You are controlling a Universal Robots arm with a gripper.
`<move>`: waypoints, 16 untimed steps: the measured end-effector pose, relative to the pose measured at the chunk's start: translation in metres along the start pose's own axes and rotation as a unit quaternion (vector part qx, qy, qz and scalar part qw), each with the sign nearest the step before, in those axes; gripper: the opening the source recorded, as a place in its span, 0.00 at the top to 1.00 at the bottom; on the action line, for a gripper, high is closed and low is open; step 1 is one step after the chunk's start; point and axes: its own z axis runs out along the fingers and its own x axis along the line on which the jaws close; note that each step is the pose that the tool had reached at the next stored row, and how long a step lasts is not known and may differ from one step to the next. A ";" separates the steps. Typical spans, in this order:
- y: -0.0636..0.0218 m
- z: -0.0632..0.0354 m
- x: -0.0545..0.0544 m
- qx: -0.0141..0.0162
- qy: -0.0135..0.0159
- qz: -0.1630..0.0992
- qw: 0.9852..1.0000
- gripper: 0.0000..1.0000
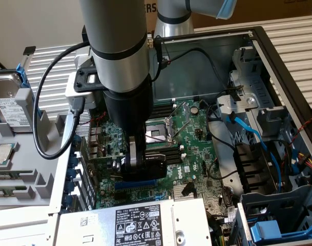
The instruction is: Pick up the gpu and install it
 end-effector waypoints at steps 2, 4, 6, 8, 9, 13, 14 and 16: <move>0.0008 0.0003 0.000 0.001 0.002 0.001 1.000 0.73; 0.0009 0.0004 0.000 0.000 0.002 0.001 1.000 0.73; 0.0010 0.0004 0.000 0.000 0.002 0.001 1.000 0.73; 0.0009 0.0005 0.000 -0.001 0.002 0.001 1.000 0.73; 0.0009 0.0005 0.000 -0.001 0.002 0.001 1.000 0.73; 0.0009 0.0008 0.000 -0.001 0.003 0.001 1.000 0.73; 0.0009 0.0009 0.000 -0.001 0.003 0.001 1.000 0.73; 0.0009 0.0013 0.000 -0.001 0.003 0.001 1.000 0.73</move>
